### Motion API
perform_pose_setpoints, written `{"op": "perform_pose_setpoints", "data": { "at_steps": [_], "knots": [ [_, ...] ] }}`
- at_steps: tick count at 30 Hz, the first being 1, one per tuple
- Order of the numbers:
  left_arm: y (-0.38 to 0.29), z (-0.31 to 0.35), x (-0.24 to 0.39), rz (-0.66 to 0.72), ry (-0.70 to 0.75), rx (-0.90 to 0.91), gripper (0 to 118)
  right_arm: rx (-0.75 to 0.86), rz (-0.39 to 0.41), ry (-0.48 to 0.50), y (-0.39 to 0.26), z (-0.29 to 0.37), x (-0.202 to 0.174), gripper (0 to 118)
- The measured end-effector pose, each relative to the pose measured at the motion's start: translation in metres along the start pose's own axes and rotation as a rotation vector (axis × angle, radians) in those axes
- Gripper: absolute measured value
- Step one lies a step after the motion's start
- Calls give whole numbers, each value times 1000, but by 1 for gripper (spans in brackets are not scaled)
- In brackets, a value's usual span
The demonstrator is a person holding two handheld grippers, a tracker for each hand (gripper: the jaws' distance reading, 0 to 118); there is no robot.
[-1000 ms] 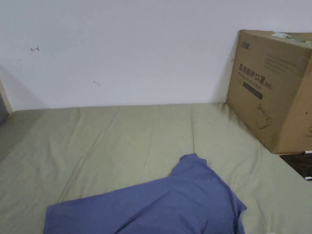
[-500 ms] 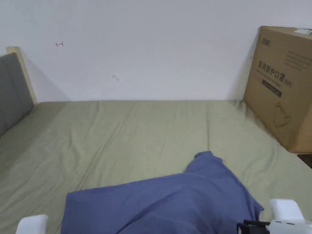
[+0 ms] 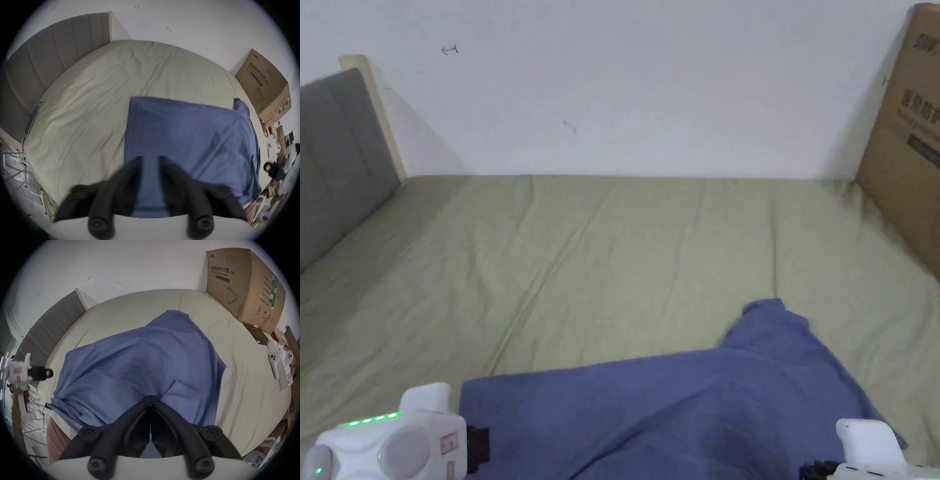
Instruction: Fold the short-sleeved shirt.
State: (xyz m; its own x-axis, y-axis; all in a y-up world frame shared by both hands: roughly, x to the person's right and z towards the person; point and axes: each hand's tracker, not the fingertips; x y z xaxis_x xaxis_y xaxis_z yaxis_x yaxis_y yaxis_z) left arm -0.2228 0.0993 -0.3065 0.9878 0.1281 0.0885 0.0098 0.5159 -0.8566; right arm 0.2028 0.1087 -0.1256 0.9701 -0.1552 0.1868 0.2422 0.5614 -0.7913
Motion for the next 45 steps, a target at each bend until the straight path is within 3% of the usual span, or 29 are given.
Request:
{"op": "perform_pose_setpoints", "data": {
  "at_steps": [2, 3, 9, 12, 14, 15, 16, 18, 19, 20, 25, 26, 28, 29, 30, 35, 38, 40, 43, 44, 45],
  "knots": [
    [28, -25, -3, 16, 8, -15, 91, -11, 13, -3, 10, -19, 3, 0],
    [41, -40, -6, 33, 19, -29, 96, -18, 24, -5, 13, -24, 3, 0],
    [89, -108, -20, 103, 83, -114, 93, -55, 59, -16, 20, -46, 0, 0],
    [94, -125, -23, 173, 70, -76, 84, -67, 46, -23, 19, -52, 1, 0],
    [93, -141, -19, 134, 71, -130, 81, -76, 25, -30, 17, -58, 8, 0],
    [88, -144, -14, 67, 108, -131, 75, -81, 12, -32, 16, -60, 10, 0],
    [85, -139, -10, 38, 120, -105, 58, -84, 1, -31, 16, -61, 13, 0],
    [89, -126, -5, 31, 132, -74, 39, -80, -8, -31, 15, -61, 18, 0],
    [91, -120, -5, 11, 129, -60, 39, -79, -10, -30, 16, -61, 20, 0],
    [91, -116, -8, -1, 106, -49, 5, -80, -10, -29, 20, -62, 24, 0],
    [91, -95, -9, 13, 53, -62, 1, -29, -22, -6, 53, -59, 45, 3],
    [92, -91, -10, 45, 39, -62, 1, -19, -19, -8, 67, -61, 53, 16],
    [93, -85, -13, 59, 11, -49, 1, -11, -13, -4, 99, -73, 70, 86],
    [93, -81, -11, 49, 15, -42, 1, -16, -8, -3, 117, -83, 79, 107],
    [94, -78, -9, 30, 21, -38, 1, -9, -10, -11, 136, -94, 89, 113],
    [94, -71, -1, -49, 41, -32, 1, -144, 51, -108, 209, -164, 124, 112],
    [94, -74, -2, -50, 44, -35, 1, -216, 62, -112, 218, -192, 124, 104],
    [93, -76, -2, -50, 47, -39, 1, -246, 87, -112, 220, -208, 124, 85],
    [93, -77, -2, -60, 51, -46, 1, -271, 84, -115, 213, -217, 119, 80],
    [94, -78, -2, -68, 52, -48, 1, -264, 92, -116, 213, -212, 117, 71],
    [94, -77, -1, -70, 52, -49, 1, -257, 115, -114, 214, -208, 117, 51]
  ]
}}
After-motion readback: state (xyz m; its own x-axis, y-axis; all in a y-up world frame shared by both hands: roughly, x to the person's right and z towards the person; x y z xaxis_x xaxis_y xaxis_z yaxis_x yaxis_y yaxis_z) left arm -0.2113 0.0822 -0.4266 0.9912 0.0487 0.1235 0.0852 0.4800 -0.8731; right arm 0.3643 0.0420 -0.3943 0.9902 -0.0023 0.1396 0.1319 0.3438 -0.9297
